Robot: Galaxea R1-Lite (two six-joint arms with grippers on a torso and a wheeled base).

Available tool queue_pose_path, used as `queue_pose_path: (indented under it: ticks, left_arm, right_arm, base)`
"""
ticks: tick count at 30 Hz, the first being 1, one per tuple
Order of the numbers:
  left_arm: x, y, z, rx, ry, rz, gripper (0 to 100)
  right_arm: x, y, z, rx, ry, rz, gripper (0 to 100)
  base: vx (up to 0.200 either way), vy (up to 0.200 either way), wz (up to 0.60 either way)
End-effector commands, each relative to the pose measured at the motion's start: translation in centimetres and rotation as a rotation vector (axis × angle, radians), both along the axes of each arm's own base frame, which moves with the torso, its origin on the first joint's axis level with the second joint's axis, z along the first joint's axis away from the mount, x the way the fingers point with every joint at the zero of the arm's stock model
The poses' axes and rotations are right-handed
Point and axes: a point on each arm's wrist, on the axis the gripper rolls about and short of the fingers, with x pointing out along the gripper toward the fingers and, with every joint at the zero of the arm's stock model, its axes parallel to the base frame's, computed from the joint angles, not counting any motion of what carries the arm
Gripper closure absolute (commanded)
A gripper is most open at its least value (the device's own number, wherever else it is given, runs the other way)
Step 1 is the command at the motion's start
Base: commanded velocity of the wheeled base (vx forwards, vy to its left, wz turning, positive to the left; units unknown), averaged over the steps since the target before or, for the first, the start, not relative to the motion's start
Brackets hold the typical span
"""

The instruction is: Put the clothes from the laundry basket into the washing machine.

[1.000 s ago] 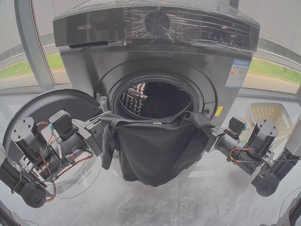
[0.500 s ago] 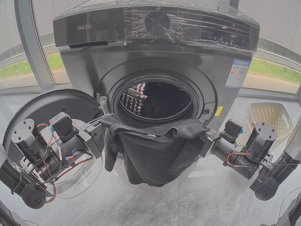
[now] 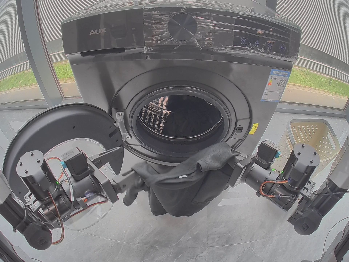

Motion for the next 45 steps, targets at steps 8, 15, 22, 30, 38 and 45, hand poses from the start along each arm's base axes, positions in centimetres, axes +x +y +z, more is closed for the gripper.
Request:
queue_pose_path:
  ticks: [8, 15, 22, 30, 38, 45]
  left_arm:
    - [-1.4, -0.7, -2.6, 0.066, 0.11, -0.068, 0]
    - [-0.1, -4.0, -4.9, 0.11, 0.171, -0.154, 0]
    - [2.5, -6.8, -7.0, 0.121, 0.188, -0.17, 0]
    - [5.4, -8.7, -9.5, 0.126, 0.196, -0.163, 0]
    - [8.0, -9.4, -12.2, 0.144, 0.204, -0.133, 0]
    - [10.5, -8.8, -13.7, 0.172, 0.166, -0.073, 0]
  right_arm:
    - [-0.3, 1.4, 0.0, 0.006, -0.009, 0.044, 100]
    - [-0.5, 2.5, 0.8, 0.037, -0.035, 0.077, 100]
    - [-0.2, 3.1, 1.7, 0.121, -0.021, 0.099, 100]
    - [-0.8, 3.9, 1.7, 0.126, -0.015, 0.131, 100]
    - [-1.6, 4.4, 1.6, 0.125, -0.01, 0.152, 100]
    - [-1.9, 4.5, 1.6, 0.122, -0.008, 0.159, 100]
  base:
    - [0.0, 0.0, 0.0]
    - [0.0, 0.0, 0.0]
    - [0.0, 0.0, 0.0]
    - [0.0, 0.0, 0.0]
    - [0.0, 0.0, 0.0]
    - [0.0, 0.0, 0.0]
